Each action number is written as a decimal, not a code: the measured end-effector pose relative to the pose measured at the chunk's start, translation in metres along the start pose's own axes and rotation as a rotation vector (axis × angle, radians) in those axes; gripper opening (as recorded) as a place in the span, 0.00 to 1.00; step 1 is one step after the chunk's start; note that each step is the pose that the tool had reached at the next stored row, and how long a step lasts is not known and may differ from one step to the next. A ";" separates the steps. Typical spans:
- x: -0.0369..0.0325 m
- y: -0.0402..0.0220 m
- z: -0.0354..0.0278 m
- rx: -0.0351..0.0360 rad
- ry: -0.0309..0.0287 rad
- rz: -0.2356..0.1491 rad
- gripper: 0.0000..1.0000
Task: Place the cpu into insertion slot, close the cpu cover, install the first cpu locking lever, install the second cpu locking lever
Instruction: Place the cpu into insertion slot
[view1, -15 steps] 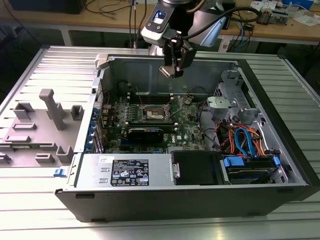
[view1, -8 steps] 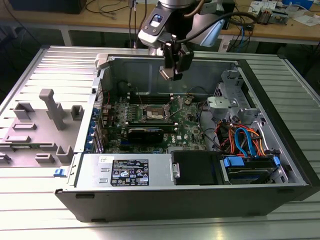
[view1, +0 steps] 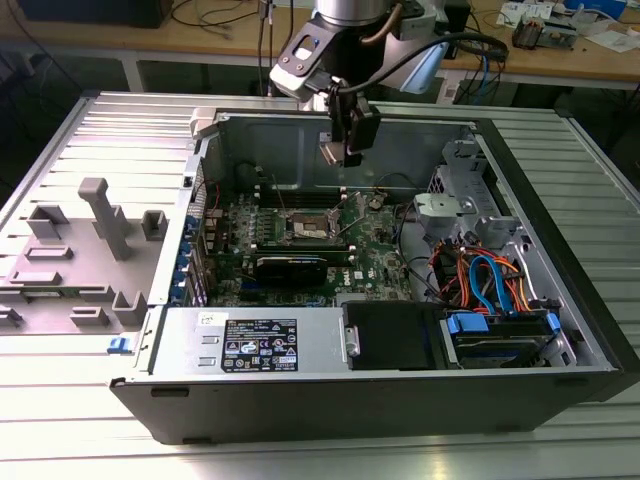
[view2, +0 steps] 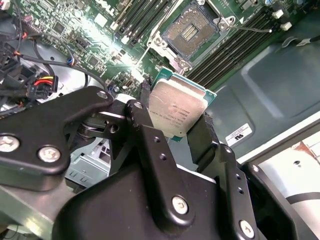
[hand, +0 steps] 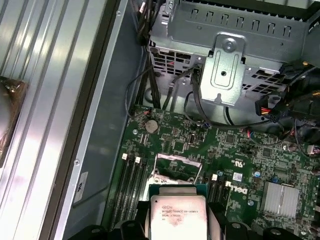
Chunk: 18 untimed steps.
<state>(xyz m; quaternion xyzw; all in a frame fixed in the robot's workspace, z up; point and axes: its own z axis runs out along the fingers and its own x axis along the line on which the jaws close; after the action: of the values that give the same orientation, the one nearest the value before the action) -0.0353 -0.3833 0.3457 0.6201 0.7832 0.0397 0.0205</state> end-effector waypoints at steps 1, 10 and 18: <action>0.0000 0.0000 0.0000 0.0000 -0.0001 0.000 0.55; 0.0000 0.0000 0.0001 -0.0002 0.0001 0.001 0.55; 0.0000 0.0000 0.0002 -0.0006 -0.0021 0.027 0.55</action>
<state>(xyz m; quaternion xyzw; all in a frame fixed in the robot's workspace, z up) -0.0353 -0.3833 0.3455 0.6305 0.7749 0.0396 0.0210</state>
